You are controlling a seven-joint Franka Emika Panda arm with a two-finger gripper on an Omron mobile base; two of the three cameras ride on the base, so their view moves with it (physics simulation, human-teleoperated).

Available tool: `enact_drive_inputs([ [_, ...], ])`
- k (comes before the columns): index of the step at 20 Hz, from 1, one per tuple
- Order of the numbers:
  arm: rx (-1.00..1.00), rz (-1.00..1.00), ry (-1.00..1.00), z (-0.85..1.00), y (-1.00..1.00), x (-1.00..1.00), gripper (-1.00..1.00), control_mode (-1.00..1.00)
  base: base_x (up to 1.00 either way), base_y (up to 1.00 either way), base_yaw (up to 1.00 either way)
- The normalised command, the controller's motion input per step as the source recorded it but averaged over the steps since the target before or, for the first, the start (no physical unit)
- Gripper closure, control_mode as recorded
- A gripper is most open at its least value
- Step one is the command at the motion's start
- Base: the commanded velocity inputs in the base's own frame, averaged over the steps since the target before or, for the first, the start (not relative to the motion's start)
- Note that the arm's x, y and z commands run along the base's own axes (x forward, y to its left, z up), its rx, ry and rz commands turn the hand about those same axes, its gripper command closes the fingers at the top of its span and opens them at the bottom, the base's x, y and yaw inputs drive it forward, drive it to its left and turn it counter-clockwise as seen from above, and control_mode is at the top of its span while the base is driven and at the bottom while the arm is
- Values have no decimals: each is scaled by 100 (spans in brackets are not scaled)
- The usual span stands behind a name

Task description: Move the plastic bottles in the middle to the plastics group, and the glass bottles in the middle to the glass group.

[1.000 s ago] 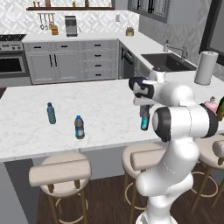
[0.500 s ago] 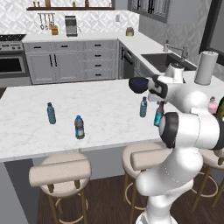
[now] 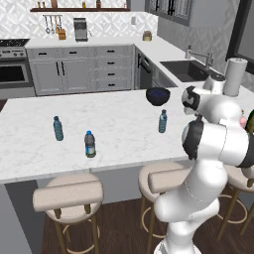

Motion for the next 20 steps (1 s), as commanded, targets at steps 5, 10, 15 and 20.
enact_drive_inputs([
  [5, -5, -4, -1, 0, -87, 10, 100, -100, 0, 0, 0],
  [10, -2, -6, 0, 0, -92, 2, 100, -100, 0, 0, 0],
  [15, -1, 0, -9, -10, -66, -22, 100, -100, 0, 0, 0],
  [20, -1, -4, -3, -13, -51, 5, 100, -100, 0, 0, 0],
])
